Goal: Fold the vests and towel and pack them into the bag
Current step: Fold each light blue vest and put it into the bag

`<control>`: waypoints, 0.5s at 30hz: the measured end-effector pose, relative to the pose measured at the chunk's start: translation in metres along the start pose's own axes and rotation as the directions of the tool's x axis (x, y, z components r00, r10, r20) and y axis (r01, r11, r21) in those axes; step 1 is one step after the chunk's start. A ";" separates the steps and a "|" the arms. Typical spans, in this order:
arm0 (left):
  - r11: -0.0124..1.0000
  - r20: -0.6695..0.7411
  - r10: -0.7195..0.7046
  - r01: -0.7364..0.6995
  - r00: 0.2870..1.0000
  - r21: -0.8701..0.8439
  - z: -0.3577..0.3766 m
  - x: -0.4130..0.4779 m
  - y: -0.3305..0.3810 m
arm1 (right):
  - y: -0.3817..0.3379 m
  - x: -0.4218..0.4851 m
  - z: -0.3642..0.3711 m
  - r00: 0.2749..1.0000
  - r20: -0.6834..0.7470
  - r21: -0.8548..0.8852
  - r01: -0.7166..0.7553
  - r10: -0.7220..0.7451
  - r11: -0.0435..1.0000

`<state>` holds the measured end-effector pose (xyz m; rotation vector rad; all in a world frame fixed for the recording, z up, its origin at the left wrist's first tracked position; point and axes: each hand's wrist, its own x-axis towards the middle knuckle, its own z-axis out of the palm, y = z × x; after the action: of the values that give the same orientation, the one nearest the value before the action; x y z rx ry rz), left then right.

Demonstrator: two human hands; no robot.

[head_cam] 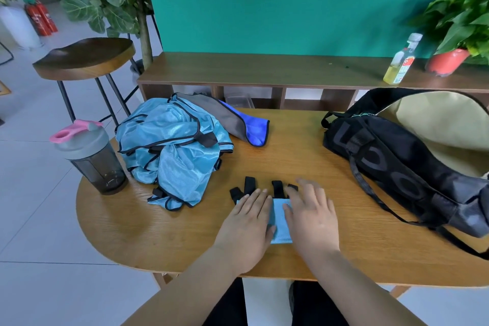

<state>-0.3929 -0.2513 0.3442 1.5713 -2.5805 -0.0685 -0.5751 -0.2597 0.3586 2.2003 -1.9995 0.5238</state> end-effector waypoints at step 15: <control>0.993 0.068 -0.019 0.026 0.998 -0.113 0.004 0.005 -0.012 | 0.002 -0.002 0.015 0.895 0.418 0.117 0.119 -0.157 0.986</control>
<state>-0.3853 -0.2615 0.3391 1.5837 -2.5581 -0.2700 -0.5744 -0.2630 0.3435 2.6782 -2.0114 0.1162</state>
